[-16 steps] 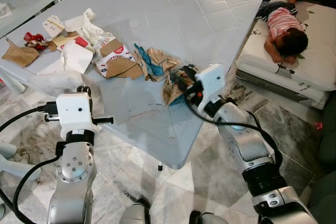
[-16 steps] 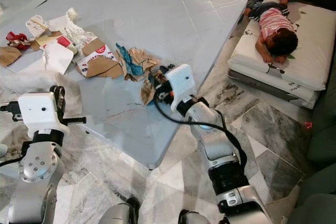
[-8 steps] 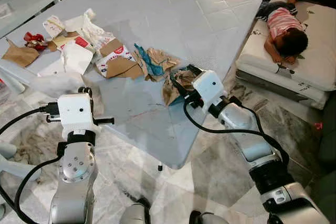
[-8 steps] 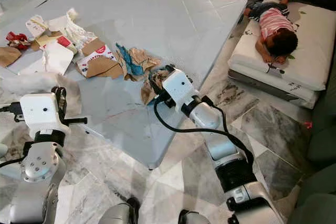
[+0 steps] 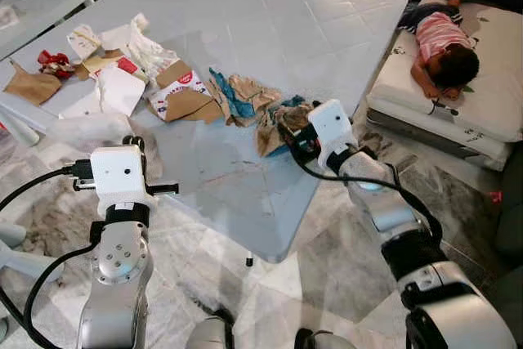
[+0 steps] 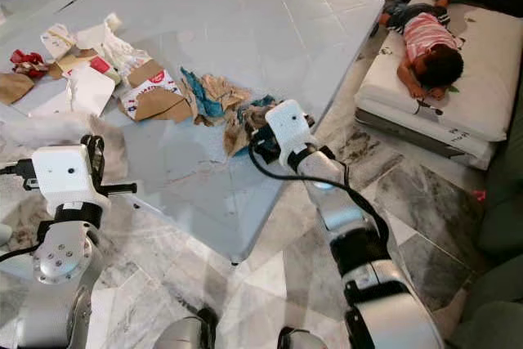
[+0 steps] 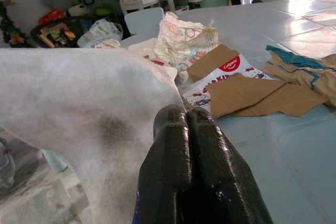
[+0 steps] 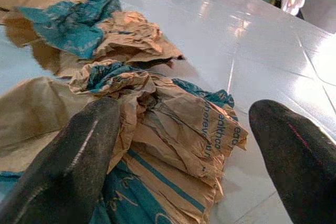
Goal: Picking trash to rubbish bin
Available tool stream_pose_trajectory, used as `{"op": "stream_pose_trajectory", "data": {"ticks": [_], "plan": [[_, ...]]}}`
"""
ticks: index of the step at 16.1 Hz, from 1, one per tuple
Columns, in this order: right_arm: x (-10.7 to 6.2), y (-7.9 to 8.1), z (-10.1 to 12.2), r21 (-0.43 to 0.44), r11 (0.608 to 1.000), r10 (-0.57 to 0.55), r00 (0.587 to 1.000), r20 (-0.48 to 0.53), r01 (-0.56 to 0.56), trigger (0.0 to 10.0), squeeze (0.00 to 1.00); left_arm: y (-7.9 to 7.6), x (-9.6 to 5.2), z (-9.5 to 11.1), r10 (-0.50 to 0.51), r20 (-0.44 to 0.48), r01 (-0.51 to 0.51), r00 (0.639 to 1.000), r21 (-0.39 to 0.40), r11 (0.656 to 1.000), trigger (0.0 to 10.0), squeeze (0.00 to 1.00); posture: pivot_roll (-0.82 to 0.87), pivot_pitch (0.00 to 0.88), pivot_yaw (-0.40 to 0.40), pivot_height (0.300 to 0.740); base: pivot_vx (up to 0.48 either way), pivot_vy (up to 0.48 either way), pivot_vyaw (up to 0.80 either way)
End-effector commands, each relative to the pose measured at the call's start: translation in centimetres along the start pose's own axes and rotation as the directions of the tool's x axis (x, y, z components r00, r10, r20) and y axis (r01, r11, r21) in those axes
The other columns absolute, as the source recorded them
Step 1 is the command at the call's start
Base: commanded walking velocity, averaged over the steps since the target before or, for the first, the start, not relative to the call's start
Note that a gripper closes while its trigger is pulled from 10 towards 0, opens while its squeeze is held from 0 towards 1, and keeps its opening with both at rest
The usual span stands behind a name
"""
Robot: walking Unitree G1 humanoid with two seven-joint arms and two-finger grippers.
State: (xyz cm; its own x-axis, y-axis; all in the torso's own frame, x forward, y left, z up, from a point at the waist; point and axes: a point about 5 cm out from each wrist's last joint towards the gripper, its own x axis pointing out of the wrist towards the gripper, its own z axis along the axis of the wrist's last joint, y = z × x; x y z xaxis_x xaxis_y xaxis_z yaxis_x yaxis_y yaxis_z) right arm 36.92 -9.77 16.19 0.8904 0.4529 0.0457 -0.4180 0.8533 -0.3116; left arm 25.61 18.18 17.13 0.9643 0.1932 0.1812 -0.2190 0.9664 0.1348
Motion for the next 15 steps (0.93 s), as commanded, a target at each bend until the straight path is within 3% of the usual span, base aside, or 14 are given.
{"op": "stream_pose_trajectory", "data": {"ticks": [1,4,8,9,10,13,14,15], "plan": [[0.1,-0.2,-0.2,0.025,1.000,-0.018,1.000,-0.009,0.018,10.0,1.00,0.2,-0.1,-0.1,0.005,-0.007,-0.005,1.000,0.001,1.000,0.0,0.00,0.14,0.203,0.010,0.740,0.000,0.000,0.00],[0.3,-0.4,-0.5,0.169,0.986,-0.004,1.000,-0.013,0.006,10.0,1.00,0.3,-0.1,-0.3,0.009,-0.016,-0.009,1.000,-0.006,1.000,0.0,0.00,0.14,0.204,0.010,0.740,0.000,0.000,0.00],[-0.1,1.7,-1.7,0.362,0.920,0.161,0.987,0.000,-0.151,10.0,1.00,0.2,-0.1,-0.3,0.004,-0.018,-0.005,1.000,-0.012,1.000,0.0,0.00,0.14,0.208,0.010,0.740,0.000,0.000,0.00],[-0.2,2.1,-1.9,0.383,0.907,0.190,0.982,0.003,-0.177,10.0,0.47,0.2,-0.1,-0.3,0.004,-0.018,-0.004,1.000,-0.013,1.000,0.0,0.00,0.15,0.208,0.011,0.740,0.000,0.000,0.00],[-0.3,2.4,-1.9,0.388,0.899,0.216,0.976,0.011,-0.204,10.0,0.00,0.2,-0.1,-0.3,0.003,-0.019,-0.003,1.000,-0.014,1.000,0.0,0.00,0.15,0.208,0.011,0.740,0.000,0.000,0.00],[-0.7,3.7,-2.3,0.300,0.909,0.303,0.953,0.003,-0.290,10.0,0.00,0.2,-0.1,-0.3,0.001,-0.018,-0.002,1.000,-0.016,1.000,0.0,0.00,0.15,0.207,0.013,0.740,0.000,0.000,0.00],[-1.0,4.4,-2.7,0.192,0.925,0.341,0.939,-0.036,-0.329,10.0,0.00,0.2,-0.1,-0.2,-0.001,-0.017,0.000,1.000,-0.016,1.000,0.0,0.00,0.15,0.207,0.013,0.740,0.000,0.000,0.00],[-1.1,4.4,-3.0,0.153,0.932,0.340,0.939,-0.060,-0.328,10.0,0.00,0.2,0.0,-0.3,-0.002,-0.017,0.001,1.000,-0.017,1.000,0.0,0.00,0.15,0.208,0.013,0.740,0.000,0.000,0.00]]}}
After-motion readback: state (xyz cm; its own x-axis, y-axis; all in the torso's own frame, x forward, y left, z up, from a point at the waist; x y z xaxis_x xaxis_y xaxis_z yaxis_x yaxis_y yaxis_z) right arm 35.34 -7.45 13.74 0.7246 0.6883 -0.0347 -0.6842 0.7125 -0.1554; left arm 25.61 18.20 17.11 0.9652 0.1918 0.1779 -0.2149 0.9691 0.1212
